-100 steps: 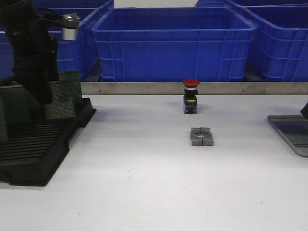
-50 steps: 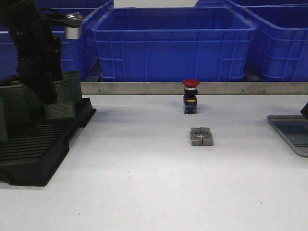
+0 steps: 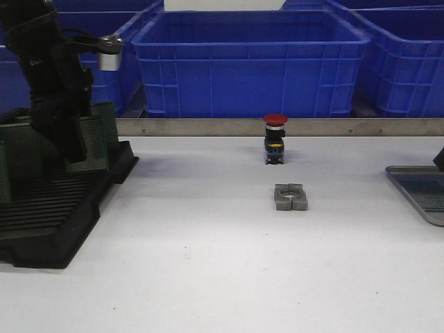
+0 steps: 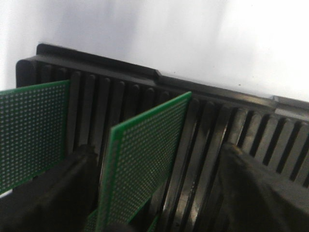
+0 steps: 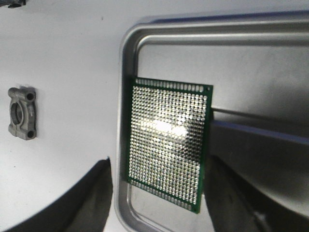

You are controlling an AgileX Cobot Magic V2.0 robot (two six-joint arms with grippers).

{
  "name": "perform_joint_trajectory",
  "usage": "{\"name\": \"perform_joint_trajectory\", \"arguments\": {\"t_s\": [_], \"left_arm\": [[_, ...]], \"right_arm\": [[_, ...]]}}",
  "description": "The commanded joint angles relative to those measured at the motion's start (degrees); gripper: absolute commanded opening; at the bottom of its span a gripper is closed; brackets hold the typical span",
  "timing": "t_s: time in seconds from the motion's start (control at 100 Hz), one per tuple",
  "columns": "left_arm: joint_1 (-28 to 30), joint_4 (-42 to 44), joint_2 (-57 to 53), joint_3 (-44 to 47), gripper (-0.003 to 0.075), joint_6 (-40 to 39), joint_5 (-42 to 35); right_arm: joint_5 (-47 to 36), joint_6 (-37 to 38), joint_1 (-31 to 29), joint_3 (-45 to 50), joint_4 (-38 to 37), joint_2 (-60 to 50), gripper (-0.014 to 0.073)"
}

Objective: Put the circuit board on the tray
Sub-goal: 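Lower the left gripper onto another green board in the rack, then grasp and lift the second board out of the rack with left gripper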

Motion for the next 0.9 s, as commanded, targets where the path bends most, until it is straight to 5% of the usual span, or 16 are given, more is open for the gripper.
{"name": "perform_joint_trajectory", "arguments": {"t_s": [0.0, 0.22, 0.54, 0.89], "left_arm": [[0.14, -1.38, -3.49, -1.98, 0.0367, -0.01, -0.02], [0.14, -1.38, -3.49, -3.57, -0.002, -0.01, 1.25], [0.14, -3.64, -3.93, -8.02, -0.0018, -0.01, 9.04], [-1.65, -19.83, -8.31, -8.91, -0.0018, -5.09, 8.94]], "right_arm": [[1.43, -0.4, -0.36, -1.4, 1.9, -3.77, 0.0446], [1.43, -0.4, -0.36, -1.4, 1.9, -3.77, 0.0446], [1.43, -0.4, -0.36, -1.4, 1.9, -3.77, 0.0446], [1.37, -0.4, -0.36, -1.4, 1.9, -3.77, 0.0446]]}}
